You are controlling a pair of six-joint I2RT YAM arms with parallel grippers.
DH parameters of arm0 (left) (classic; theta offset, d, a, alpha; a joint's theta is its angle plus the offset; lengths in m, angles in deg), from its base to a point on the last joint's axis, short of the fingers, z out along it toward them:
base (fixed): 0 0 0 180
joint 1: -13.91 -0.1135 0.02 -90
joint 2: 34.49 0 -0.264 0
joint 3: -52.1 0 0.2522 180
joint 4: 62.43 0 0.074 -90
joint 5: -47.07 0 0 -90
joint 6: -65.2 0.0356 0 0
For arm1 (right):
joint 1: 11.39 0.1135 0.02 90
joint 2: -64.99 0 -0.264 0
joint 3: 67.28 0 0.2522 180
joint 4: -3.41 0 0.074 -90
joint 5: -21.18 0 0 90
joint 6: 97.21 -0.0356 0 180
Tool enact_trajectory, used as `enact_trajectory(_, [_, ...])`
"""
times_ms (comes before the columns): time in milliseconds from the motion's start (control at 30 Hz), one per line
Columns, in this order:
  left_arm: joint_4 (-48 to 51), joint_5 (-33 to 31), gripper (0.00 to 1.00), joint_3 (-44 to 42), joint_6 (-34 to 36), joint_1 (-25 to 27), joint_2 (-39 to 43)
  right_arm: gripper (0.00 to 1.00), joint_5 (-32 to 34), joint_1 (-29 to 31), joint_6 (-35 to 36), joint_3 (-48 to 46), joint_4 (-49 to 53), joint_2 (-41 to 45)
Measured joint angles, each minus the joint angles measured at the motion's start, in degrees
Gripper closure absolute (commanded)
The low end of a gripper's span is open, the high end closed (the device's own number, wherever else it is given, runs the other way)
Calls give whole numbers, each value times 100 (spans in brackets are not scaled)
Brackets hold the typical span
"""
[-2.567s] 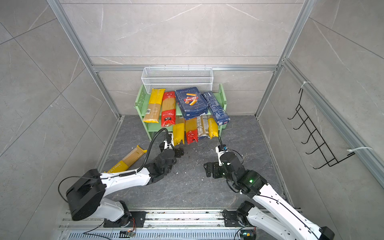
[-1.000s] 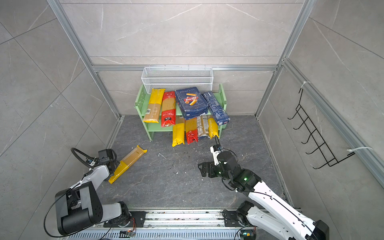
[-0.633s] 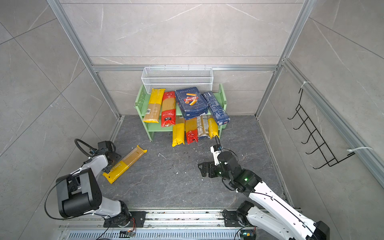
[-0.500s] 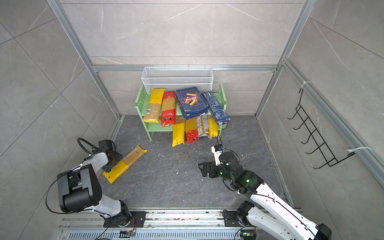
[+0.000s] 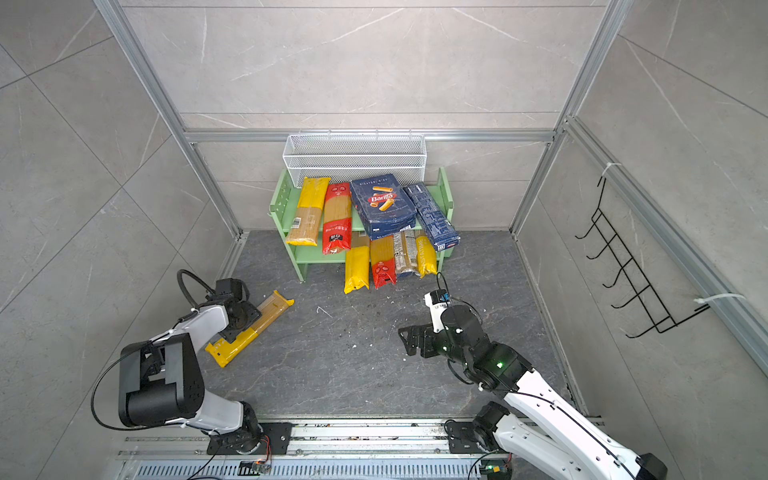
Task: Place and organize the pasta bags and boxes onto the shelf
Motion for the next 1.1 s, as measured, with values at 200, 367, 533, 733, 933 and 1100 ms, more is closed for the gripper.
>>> enact_trajectory(200, [0, -192, 25, -9, -219, 754, -72, 0, 2, -7, 81, 0, 42, 210])
enact_trajectory(367, [-68, -361, 26, -24, -363, 938, -192, 1, 22, -24, 103, -2, 144, 387])
enact_trajectory(533, [-81, -509, 25, -15, -490, 1106, -264, 0, 66, -37, 105, -2, 256, 568])
enact_trajectory(733, [13, -682, 26, 201, -590, 1440, -498, 0, 66, -37, 111, -2, 323, 599])
enact_trajectory(933, [203, -780, 29, 435, -695, 1836, -796, 0, 68, -55, 133, -7, 385, 647])
enact_trajectory(1100, [404, -769, 24, 461, -737, 1950, -789, 0, 111, -70, 175, -7, 501, 739])
